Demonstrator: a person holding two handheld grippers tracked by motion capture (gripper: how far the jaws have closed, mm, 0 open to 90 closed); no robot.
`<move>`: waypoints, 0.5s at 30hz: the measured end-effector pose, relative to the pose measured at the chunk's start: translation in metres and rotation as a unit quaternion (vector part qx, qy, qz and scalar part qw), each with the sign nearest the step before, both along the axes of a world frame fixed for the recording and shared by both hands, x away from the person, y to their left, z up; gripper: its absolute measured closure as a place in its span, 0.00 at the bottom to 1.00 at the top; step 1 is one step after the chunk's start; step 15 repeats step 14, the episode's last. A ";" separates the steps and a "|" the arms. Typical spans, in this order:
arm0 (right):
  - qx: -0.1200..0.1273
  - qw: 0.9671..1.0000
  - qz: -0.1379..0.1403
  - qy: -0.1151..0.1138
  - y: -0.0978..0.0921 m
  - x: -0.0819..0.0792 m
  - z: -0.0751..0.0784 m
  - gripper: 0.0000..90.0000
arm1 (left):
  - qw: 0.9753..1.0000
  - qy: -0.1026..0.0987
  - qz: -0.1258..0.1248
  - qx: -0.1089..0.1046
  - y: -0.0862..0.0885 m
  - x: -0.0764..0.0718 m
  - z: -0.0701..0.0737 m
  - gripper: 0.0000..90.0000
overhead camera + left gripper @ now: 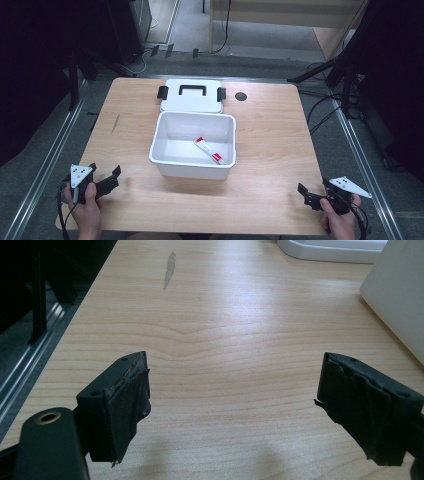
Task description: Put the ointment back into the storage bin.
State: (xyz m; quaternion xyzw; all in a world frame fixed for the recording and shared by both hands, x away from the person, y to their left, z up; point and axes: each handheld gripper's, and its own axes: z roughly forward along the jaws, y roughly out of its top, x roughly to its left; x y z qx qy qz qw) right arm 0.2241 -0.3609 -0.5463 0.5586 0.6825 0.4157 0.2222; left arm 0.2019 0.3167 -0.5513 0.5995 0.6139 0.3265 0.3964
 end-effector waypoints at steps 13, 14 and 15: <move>0.022 1.000 -0.022 0.005 -0.003 0.001 -0.002 0.00 | 1.000 -0.002 0.003 -0.007 0.001 0.000 0.000 0.16; 0.024 0.999 -0.022 0.006 -0.003 0.001 -0.002 0.00 | 1.000 -0.002 0.003 -0.007 0.001 0.000 0.000 0.16; 0.024 0.999 -0.022 0.006 -0.003 0.001 -0.002 0.00 | 1.000 -0.002 0.003 -0.007 0.001 0.000 0.000 0.16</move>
